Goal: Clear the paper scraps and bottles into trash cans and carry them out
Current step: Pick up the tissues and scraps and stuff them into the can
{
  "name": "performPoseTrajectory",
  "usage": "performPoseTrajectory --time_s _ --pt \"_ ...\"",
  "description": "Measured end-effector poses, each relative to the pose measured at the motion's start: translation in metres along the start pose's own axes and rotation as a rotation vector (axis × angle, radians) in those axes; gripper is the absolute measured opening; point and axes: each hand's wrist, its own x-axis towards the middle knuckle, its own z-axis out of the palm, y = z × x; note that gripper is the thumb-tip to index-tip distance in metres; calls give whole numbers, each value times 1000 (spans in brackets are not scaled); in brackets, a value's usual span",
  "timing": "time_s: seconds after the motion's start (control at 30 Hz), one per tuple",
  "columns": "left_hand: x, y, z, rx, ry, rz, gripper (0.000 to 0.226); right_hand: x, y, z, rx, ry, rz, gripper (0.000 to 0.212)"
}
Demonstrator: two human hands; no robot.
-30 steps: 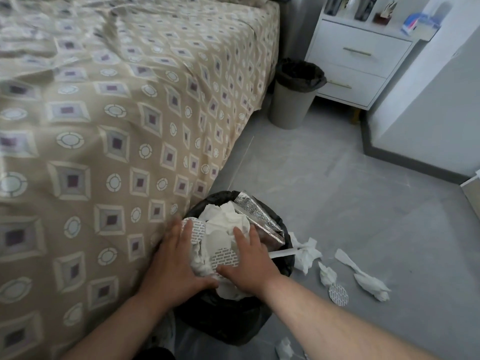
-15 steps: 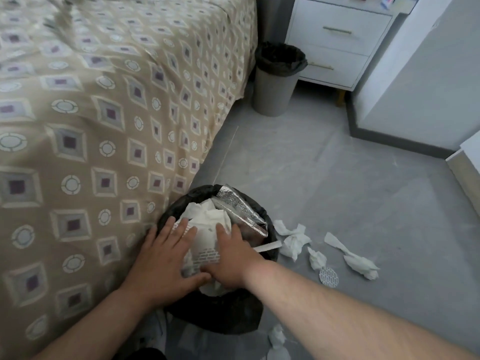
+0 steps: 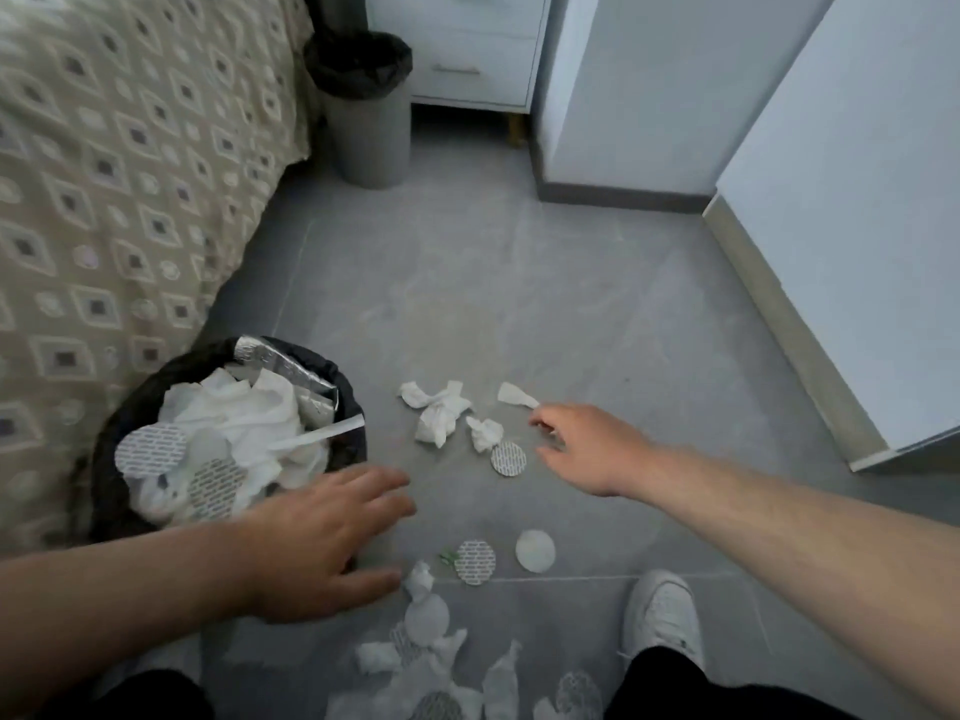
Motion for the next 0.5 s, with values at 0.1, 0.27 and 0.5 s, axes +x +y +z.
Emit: performPoseTrajectory --time_s 0.1,0.27,0.5 --pt "27 16 46 -50 -174 46 75 -5 32 37 -35 -161 35 44" --pt "70 18 127 -147 -276 -162 87 5 53 87 -24 -268 92 48" --pt "72 42 210 -269 -352 -478 120 -18 41 177 -48 -414 36 53"
